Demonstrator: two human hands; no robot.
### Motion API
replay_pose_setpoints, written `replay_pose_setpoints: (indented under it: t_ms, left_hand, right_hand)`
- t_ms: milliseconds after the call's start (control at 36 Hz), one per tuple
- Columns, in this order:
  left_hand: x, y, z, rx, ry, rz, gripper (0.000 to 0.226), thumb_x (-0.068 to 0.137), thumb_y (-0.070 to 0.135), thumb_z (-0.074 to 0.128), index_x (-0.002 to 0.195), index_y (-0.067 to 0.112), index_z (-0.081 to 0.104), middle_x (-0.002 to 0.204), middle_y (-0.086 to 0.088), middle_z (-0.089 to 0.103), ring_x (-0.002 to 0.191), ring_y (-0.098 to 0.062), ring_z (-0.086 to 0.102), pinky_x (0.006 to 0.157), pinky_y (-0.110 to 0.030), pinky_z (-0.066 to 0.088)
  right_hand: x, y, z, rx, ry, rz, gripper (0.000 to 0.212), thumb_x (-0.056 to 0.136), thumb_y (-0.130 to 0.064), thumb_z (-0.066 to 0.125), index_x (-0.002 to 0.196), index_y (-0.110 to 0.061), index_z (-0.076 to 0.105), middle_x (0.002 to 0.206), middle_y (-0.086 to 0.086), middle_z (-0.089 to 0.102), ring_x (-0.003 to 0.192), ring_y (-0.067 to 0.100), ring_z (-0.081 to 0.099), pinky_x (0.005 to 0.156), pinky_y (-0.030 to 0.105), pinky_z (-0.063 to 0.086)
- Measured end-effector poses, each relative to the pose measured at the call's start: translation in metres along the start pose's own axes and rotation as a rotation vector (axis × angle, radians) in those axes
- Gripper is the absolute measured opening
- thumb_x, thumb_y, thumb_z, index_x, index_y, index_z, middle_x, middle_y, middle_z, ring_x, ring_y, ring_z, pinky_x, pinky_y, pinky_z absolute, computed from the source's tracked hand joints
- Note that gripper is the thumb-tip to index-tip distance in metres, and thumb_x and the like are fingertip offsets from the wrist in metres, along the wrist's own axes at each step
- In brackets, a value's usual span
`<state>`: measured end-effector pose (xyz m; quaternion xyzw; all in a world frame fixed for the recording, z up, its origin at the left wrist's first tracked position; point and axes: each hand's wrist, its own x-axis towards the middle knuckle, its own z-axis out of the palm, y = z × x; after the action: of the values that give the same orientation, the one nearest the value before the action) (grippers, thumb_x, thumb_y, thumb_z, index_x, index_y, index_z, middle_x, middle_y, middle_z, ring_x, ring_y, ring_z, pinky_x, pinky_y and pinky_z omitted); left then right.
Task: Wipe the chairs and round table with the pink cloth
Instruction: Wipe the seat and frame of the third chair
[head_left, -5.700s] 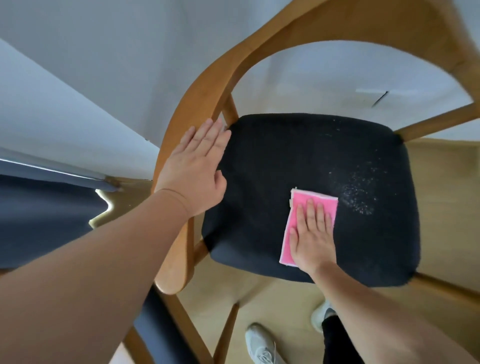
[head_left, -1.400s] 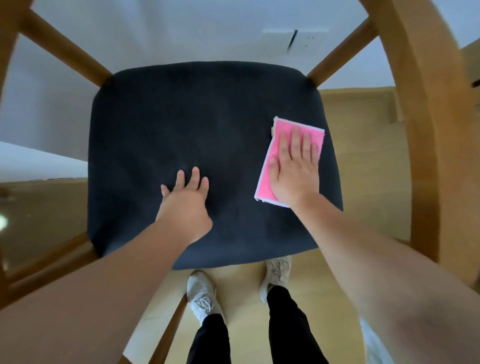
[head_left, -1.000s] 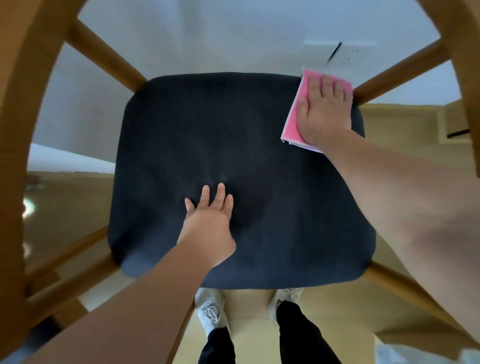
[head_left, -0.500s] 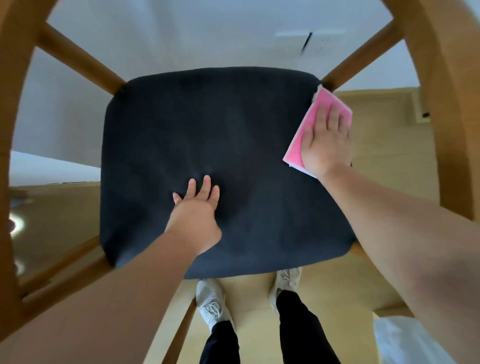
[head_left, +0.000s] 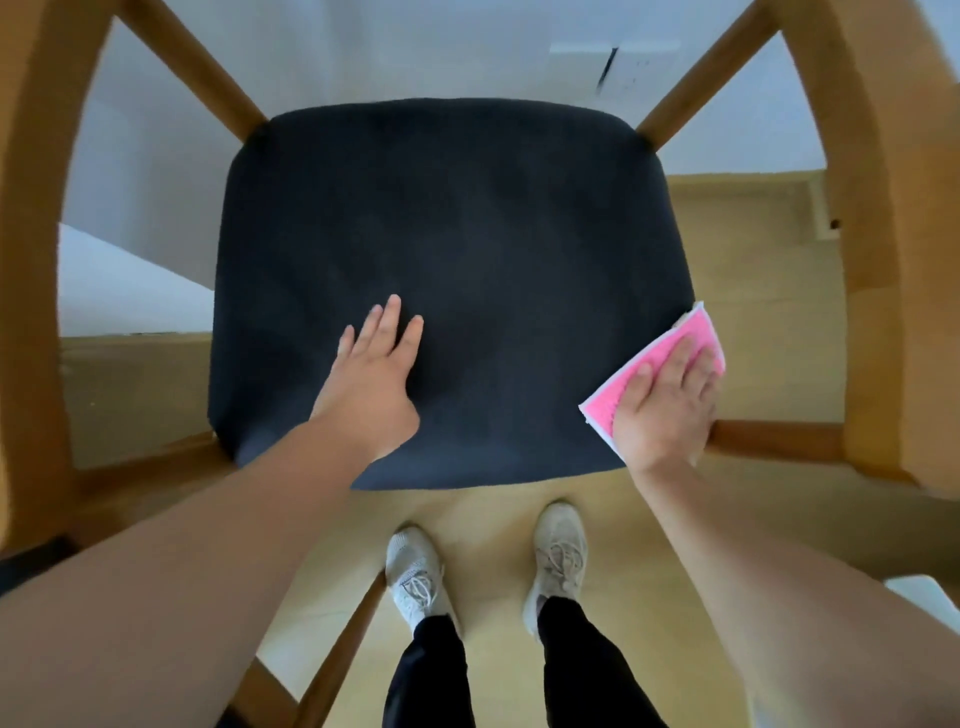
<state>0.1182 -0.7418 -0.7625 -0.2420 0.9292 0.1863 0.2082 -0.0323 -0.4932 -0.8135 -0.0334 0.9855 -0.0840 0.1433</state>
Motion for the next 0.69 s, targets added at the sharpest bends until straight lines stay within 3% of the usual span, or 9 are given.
replay_pose_setpoints:
  t_ms: [111,194,333,445,528,611,695]
  left_hand:
    - [-0.043,-0.011,0.010,-0.079,0.048,-0.027,0.078,0.081,0.004,0.048,0.150,0.015,0.013,0.159,-0.005,-0.005,0.145,-0.018,-0.006,0.117,-0.029,-0.002]
    - [-0.075,-0.014,0.017,-0.196,0.076,-0.090,0.071,0.085,0.005,0.046,0.149,0.022,0.021,0.159,0.006,0.004,0.144,-0.011,0.004,0.116,-0.026,0.011]
    - [-0.114,-0.018,0.024,-0.275,0.048,-0.084,0.067,0.084,-0.001,0.044,0.146,0.021,0.032,0.156,0.009,0.018,0.141,-0.012,0.019,0.113,-0.025,0.021]
    - [-0.131,-0.017,0.024,-0.272,0.040,-0.055,0.068,0.084,-0.001,0.043,0.146,0.023,0.031,0.155,0.012,0.019,0.141,-0.008,0.018,0.110,-0.018,0.017]
    - [-0.139,-0.014,0.018,-0.263,0.050,-0.033,0.067,0.084,0.000,0.042,0.146,0.024,0.032,0.154,0.012,0.021,0.140,-0.007,0.018,0.107,-0.014,0.015]
    - [-0.145,-0.012,0.006,-0.256,0.045,-0.029,0.064,0.086,0.002,0.042,0.145,0.023,0.032,0.154,0.011,0.024,0.139,-0.007,0.020,0.107,-0.015,0.016]
    - [-0.156,-0.003,-0.015,-0.258,0.035,-0.041,0.060,0.088,0.004,0.042,0.144,0.023,0.035,0.152,0.010,0.027,0.138,-0.008,0.023,0.108,-0.017,0.019]
  right_hand:
    - [-0.016,0.002,0.004,-0.004,0.025,-0.040,0.070,0.095,-0.044,0.009,0.155,-0.009,0.005,0.162,0.019,0.003,0.148,0.039,0.000,0.119,0.043,-0.002]
    - [-0.031,0.003,0.011,-0.011,0.031,-0.062,0.066,0.098,-0.041,0.013,0.155,-0.009,0.004,0.162,0.018,-0.002,0.148,0.040,-0.004,0.119,0.043,-0.007]
    - [-0.041,-0.002,0.015,-0.011,0.067,-0.024,0.056,0.105,-0.032,0.024,0.155,-0.011,0.011,0.162,0.016,0.003,0.148,0.040,0.002,0.120,0.041,-0.005]
    - [-0.050,0.002,0.012,0.089,0.134,-0.033,0.048,0.105,-0.022,0.032,0.150,-0.006,0.032,0.157,0.021,0.024,0.144,0.041,0.021,0.120,0.042,0.008]
    - [-0.059,0.006,0.008,0.219,0.195,-0.088,0.037,0.101,-0.010,0.040,0.133,0.002,0.054,0.138,0.027,0.049,0.131,0.045,0.041,0.115,0.048,0.024]
    - [-0.071,0.004,-0.006,0.211,0.079,-0.162,0.036,0.103,-0.012,0.036,0.130,-0.002,0.057,0.132,0.020,0.054,0.127,0.040,0.043,0.109,0.047,0.032]
    - [-0.089,-0.007,-0.032,0.237,-0.087,-0.143,0.033,0.101,-0.023,0.034,0.122,-0.015,0.059,0.123,0.009,0.061,0.111,0.030,0.054,0.085,0.035,0.043]
